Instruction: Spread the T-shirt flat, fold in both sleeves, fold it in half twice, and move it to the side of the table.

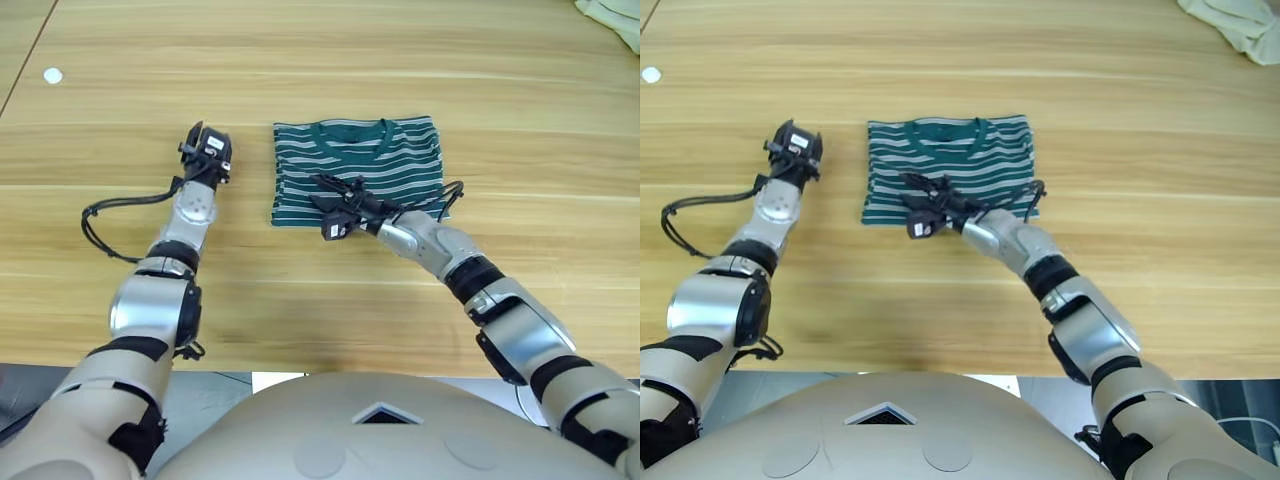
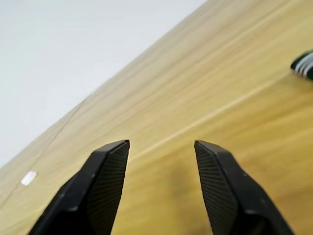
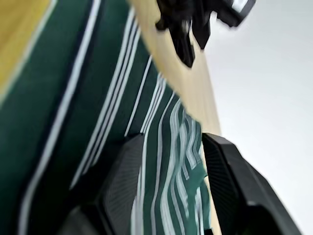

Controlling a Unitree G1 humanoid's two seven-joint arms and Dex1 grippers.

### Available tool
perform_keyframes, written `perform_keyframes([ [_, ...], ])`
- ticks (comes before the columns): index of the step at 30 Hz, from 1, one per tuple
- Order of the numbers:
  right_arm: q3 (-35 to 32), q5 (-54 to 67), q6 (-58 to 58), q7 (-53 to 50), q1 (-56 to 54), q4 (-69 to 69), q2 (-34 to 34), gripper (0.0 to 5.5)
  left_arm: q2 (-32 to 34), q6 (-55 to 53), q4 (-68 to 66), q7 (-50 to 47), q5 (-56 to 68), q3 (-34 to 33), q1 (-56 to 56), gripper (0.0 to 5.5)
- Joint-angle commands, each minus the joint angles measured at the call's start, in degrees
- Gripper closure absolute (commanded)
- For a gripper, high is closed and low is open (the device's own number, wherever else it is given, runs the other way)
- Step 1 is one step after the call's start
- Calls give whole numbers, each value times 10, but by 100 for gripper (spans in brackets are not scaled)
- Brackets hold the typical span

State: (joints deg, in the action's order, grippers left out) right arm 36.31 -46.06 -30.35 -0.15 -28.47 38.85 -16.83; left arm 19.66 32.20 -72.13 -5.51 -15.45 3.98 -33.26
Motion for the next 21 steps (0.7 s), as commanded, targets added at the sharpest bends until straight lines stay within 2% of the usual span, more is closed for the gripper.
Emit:
perform_keyframes([
  [1,12,-9,5,66,-38,28,-29,331,1,53,55,37,14,1,34,304],
  [9,5,57,-59,268,-42,-118,-141,331,2,82,146,81,26,5,72,304],
  [12,27,100,-99,383,-2,-204,-209,331,-7,85,169,93,19,15,75,304],
  [15,10,171,-108,451,78,-302,-304,331,-12,90,193,106,19,23,82,304],
  [17,-39,202,-100,431,130,-338,-348,331,-8,95,208,113,15,29,87,304],
  [19,-102,228,-73,383,150,-380,-336,331,-4,96,217,117,15,30,84,304],
  [21,-149,252,-32,343,136,-414,-291,331,-3,96,220,120,17,29,81,304],
])
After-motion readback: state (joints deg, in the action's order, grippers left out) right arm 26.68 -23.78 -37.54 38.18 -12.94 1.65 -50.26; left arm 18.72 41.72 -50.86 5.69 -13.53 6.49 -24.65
